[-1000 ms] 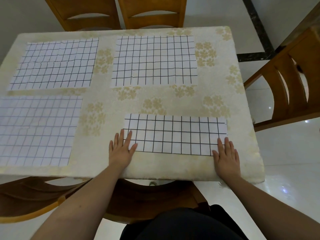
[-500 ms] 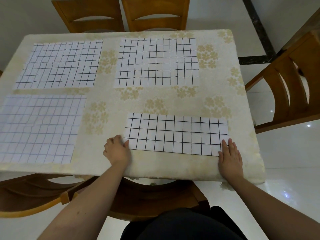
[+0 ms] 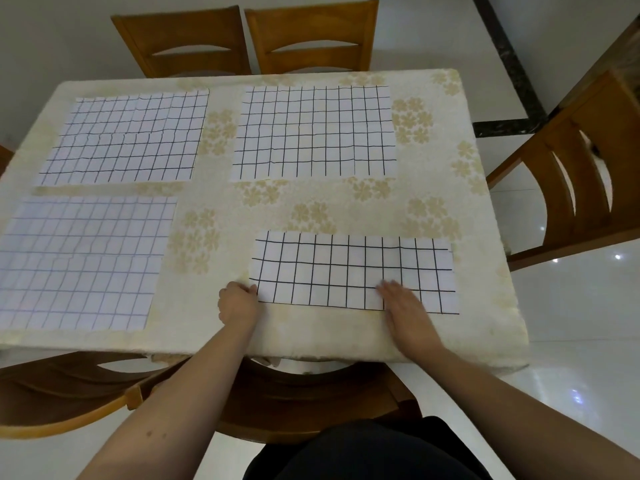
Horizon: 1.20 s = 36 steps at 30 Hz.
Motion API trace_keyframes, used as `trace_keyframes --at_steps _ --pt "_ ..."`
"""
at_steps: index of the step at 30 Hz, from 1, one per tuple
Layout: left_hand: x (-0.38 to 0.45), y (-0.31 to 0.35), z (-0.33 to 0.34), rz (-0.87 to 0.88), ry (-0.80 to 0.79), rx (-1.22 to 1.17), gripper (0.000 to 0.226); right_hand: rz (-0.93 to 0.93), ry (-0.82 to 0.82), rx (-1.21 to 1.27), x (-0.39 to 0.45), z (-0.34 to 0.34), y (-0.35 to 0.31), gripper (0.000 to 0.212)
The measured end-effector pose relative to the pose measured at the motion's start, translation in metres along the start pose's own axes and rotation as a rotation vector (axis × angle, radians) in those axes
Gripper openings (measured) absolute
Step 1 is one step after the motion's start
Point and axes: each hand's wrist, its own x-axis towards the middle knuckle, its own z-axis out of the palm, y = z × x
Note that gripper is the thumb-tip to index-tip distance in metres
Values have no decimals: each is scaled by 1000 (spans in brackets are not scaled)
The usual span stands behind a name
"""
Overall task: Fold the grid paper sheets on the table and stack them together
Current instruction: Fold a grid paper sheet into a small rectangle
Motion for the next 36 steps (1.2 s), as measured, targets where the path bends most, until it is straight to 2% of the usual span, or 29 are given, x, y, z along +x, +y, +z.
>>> trace_keyframes --at_steps 3,9,11,12,15,18,23,27,31,34,36 --pt "-7 0 -4 77 -2 -91 24 -114 -141 -55 6 12 -27 56" --pt "-8 -3 -5 -47 -91 -262 37 -141 -269 -183 9 24 -38 61" --pt "-5 -5 -5 -56 -136 -315 27 -135 -307 -169 10 23 -36 70" --pt "-5 -5 -6 -45 -164 -365 20 -133 -320 -159 11 23 -35 74" --pt "-14 0 -14 9 -221 -505 24 -123 -314 -134 11 23 -34 79" --pt "-29 12 -27 134 -246 -599 17 -93 -329 -91 11 24 -34 83" --pt "-63 41 -40 361 -318 -585 9 -17 -354 62 13 17 -39 61" --pt "-88 68 -31 520 -344 -480 8 15 -358 195 14 8 -41 61" --pt "-109 91 -12 623 -451 -448 6 97 -354 407 16 3 -38 65" --pt "-122 106 2 703 -449 -363 13 239 -273 676 15 -7 -37 61" --pt "-132 117 8 741 -449 -351 16 331 -158 825 15 -14 -33 53"
